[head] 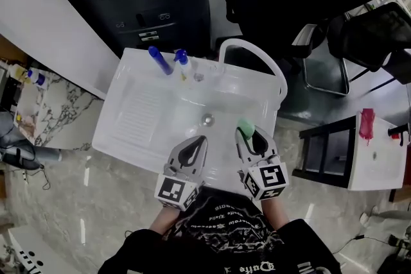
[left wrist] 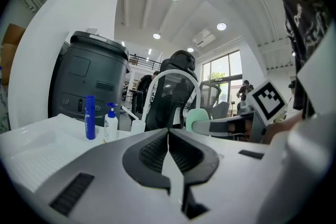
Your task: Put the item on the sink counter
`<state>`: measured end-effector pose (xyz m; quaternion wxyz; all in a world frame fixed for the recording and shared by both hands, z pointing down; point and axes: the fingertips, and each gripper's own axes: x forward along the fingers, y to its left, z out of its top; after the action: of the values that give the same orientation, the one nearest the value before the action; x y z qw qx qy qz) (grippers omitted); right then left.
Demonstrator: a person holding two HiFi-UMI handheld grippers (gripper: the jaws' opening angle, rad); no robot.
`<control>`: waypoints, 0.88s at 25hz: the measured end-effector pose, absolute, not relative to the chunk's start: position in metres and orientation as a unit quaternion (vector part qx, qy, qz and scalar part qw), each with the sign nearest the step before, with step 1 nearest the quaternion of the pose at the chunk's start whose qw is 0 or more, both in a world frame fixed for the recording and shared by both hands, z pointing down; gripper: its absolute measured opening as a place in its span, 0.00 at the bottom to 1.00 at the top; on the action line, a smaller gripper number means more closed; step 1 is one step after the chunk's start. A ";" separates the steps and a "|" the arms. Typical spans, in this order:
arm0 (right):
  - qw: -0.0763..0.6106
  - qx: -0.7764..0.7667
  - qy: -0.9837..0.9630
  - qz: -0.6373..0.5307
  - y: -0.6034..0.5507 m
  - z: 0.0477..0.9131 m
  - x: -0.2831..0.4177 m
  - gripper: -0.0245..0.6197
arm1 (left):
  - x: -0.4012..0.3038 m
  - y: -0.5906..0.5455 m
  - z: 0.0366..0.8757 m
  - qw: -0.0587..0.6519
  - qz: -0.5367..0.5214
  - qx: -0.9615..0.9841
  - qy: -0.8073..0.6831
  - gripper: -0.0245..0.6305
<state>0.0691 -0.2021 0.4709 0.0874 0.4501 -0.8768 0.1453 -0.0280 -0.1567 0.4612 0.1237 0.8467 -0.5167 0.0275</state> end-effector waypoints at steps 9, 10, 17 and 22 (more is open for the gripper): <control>0.109 0.479 -0.859 0.140 -0.260 0.485 0.064 0.21 | -0.034 -0.183 0.463 0.129 0.040 0.851 -0.507 0.05; 0.117 0.484 -0.857 0.136 -0.265 0.488 0.065 0.21 | -0.036 -0.184 0.462 0.128 0.040 0.852 -0.507 0.05; 0.138 0.503 -0.841 0.144 -0.306 0.507 0.070 0.21 | -0.046 -0.193 0.460 0.131 0.038 0.851 -0.508 0.05; 0.191 0.512 -0.833 0.091 -0.329 0.520 0.062 0.21 | -0.045 -0.198 0.456 0.126 0.043 0.859 -0.495 0.05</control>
<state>0.0617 -0.3292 0.5199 0.1906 0.5121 -0.8326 0.0909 -0.0450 -0.1980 0.4559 0.1264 0.8586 -0.4950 0.0425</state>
